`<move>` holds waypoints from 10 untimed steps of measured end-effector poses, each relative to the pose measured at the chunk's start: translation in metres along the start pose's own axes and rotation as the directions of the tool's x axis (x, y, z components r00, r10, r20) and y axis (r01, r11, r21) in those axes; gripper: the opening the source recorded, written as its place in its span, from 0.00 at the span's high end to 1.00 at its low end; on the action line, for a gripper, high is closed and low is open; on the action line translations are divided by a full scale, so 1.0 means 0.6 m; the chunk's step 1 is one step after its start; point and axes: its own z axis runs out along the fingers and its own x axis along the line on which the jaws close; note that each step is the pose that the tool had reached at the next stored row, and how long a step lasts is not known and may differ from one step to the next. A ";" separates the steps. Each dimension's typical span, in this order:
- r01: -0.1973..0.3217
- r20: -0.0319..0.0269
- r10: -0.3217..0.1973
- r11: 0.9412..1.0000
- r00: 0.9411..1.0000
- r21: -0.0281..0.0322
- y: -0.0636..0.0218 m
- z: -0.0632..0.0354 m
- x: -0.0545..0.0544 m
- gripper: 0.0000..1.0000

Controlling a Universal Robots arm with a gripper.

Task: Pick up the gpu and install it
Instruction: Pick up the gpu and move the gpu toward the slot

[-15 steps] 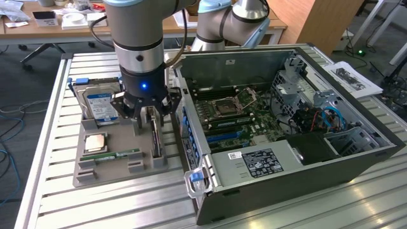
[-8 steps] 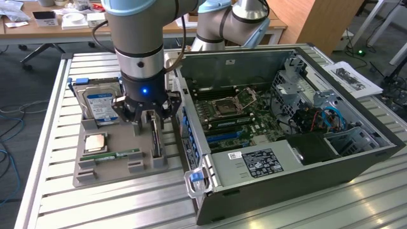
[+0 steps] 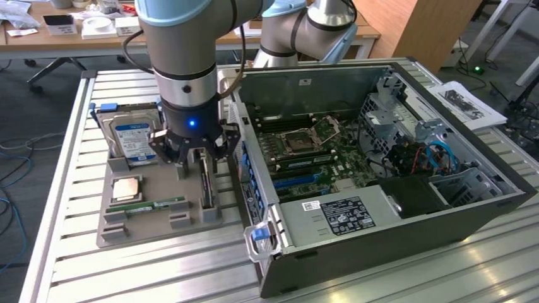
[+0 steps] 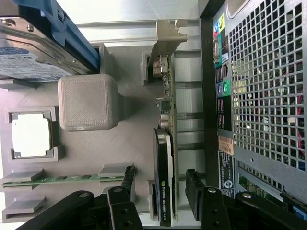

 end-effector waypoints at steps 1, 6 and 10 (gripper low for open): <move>0.000 0.000 0.000 1.000 1.000 0.000 0.000 0.002 0.000 0.45; 0.000 0.000 0.000 1.000 1.000 0.000 0.000 0.009 0.000 0.45; 0.000 0.000 0.000 1.000 1.000 0.000 -0.001 0.013 0.000 0.45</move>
